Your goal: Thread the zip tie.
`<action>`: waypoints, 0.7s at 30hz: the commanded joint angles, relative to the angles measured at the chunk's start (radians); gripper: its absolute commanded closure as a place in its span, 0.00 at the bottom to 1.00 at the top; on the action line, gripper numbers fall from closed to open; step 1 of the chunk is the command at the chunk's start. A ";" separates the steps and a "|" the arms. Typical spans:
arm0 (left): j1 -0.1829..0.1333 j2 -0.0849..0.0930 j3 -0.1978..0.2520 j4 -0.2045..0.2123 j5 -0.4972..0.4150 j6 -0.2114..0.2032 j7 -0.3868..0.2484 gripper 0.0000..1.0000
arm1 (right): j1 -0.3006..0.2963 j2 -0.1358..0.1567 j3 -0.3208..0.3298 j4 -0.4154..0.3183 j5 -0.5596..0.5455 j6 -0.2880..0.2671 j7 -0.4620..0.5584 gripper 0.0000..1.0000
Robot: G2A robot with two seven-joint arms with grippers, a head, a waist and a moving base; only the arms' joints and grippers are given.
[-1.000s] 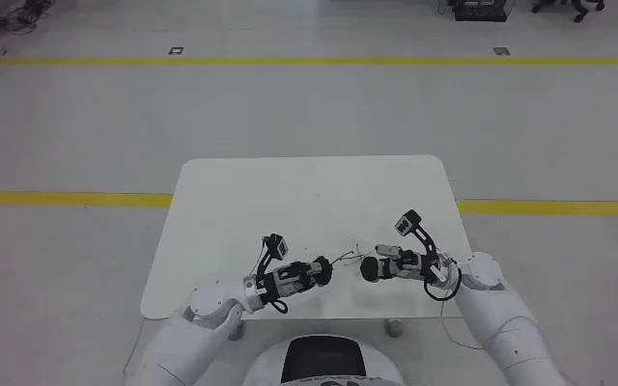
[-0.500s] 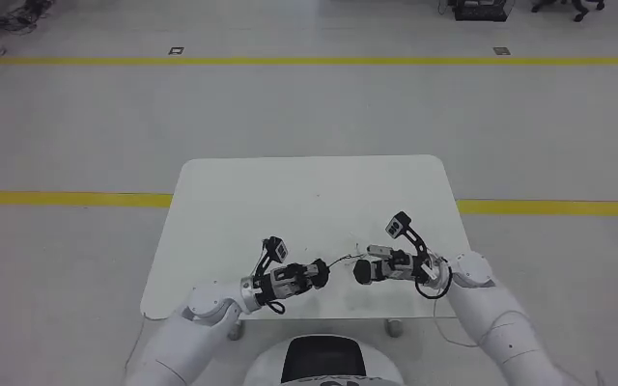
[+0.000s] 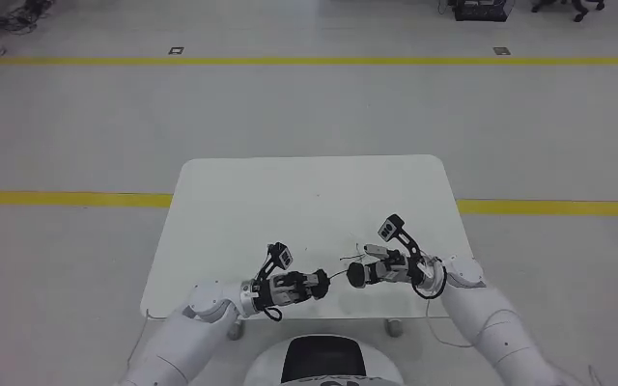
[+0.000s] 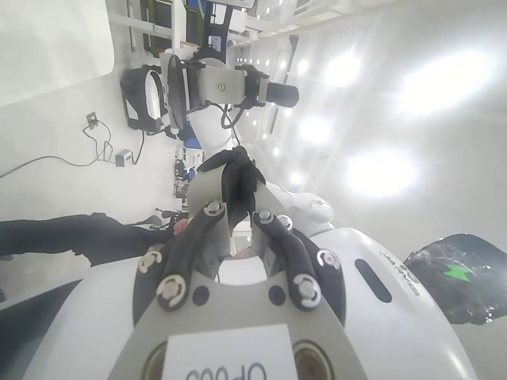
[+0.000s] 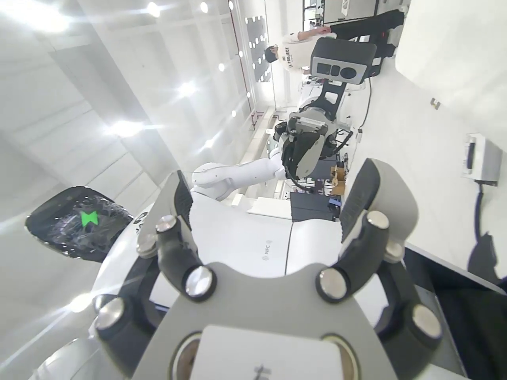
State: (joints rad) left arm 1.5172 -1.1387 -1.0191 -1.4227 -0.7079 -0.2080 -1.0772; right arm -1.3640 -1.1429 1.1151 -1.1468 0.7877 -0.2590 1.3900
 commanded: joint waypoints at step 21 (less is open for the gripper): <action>-0.023 0.007 0.000 0.049 -0.094 -0.016 -0.052 1.00 | 0.004 0.024 -0.046 0.000 0.103 0.016 0.000 0.13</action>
State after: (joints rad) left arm 1.4943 -1.1329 -1.0178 -1.3746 -0.7997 -0.2238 -1.1257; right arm -1.3589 -1.1208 1.0693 -1.1464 0.8885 -0.2415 1.3901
